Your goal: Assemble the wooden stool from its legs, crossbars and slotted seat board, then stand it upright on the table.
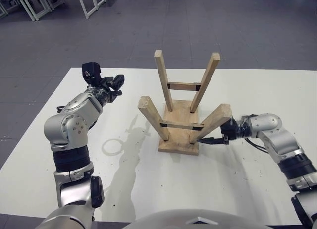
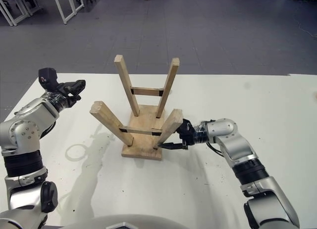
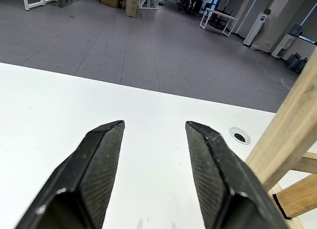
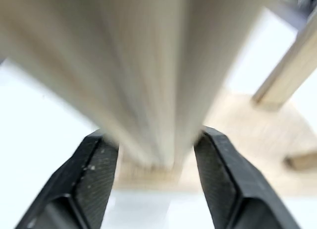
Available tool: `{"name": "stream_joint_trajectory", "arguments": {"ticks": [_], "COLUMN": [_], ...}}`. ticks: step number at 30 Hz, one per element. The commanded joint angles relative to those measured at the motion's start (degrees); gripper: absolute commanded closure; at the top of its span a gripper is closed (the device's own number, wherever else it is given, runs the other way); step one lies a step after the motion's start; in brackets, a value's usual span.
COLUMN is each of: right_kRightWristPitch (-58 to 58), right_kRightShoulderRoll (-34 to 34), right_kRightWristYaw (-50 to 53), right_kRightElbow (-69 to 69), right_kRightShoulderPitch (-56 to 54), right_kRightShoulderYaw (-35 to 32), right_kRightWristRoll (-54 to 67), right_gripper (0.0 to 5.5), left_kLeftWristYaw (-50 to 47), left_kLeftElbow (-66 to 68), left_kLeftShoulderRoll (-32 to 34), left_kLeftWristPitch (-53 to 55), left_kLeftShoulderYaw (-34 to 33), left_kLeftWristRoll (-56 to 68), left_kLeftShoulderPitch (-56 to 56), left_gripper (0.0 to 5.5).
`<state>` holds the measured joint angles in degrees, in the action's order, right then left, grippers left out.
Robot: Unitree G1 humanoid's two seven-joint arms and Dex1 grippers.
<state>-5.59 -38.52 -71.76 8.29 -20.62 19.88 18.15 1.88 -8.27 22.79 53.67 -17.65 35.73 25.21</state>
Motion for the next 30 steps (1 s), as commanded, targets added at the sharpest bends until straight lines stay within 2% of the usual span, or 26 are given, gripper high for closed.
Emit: {"name": "stream_joint_trajectory", "arguments": {"ticks": [1, 4, 7, 9, 11, 14, 17, 21, 25, 30], "right_kRightWristPitch": [0.7, 3.4, 6.4, 2.7, -5.9, -21.2, -36.7, -62.9, -77.8, -86.7], "right_kRightShoulderRoll": [-0.1, -3.4, -9.7, -12.0, -9.9, -1.4, 7.6, 31.5, 42.4, 44.7], "right_kRightWristYaw": [0.0, -1.0, 0.6, 5.9, 14.4, 30.2, 40.8, 57.5, 62.2, 62.2], "right_kRightElbow": [0.3, 1.4, 3.8, 2.6, -2.7, -17.5, -33.7, -54.5, -63.3, -65.9], "right_kRightShoulderPitch": [0.7, 0.7, 1.2, 2.9, 4.8, 5.8, 3.8, -5.3, -13.2, -18.2], "right_kRightShoulderYaw": [-0.7, -0.3, 0.6, -1.9, -8.5, -21.7, -31.0, -43.6, -45.1, -46.8], "right_kRightWristRoll": [-2.4, -6.9, -16.4, -20.2, -18.8, -13.9, -6.8, 8.0, 14.0, 16.3], "right_gripper": [2.24, 1.66, 1.66, 1.66, 1.66, 1.66, 1.66, 1.66, 1.66, 1.66], "left_kLeftWristYaw": [0.3, 0.4, 1.4, 1.2, 0.2, 0.8, 3.1, 5.9, 6.3, 5.0], "left_kLeftElbow": [-1.5, -2.4, -3.7, -4.2, -4.9, -8.2, -12.7, -15.1, -13.7, -14.1], "left_kLeftShoulderRoll": [-0.4, -0.2, 2.5, 4.4, 4.0, 4.3, 5.5, 6.1, 4.3, 0.6], "left_kLeftWristPitch": [1.1, 1.8, 1.2, -0.2, -0.9, -0.7, 2.0, 4.8, 4.0, 4.6], "left_kLeftShoulderYaw": [0.2, 0.8, 5.6, 10.4, 14.4, 21.3, 25.8, 26.7, 26.5, 27.0], "left_kLeftWristRoll": [-0.5, -1.0, -5.5, -10.7, -14.7, -19.2, -20.3, -19.7, -20.3, -21.2], "left_kLeftShoulderPitch": [-0.9, -1.9, -5.8, -9.8, -14.2, -20.1, -24.7, -28.2, -28.5, -28.9], "left_gripper": [3.20, 3.20, 3.20, 3.20, 3.20, 3.20, 3.20, 3.20, 3.20, 3.20]}}
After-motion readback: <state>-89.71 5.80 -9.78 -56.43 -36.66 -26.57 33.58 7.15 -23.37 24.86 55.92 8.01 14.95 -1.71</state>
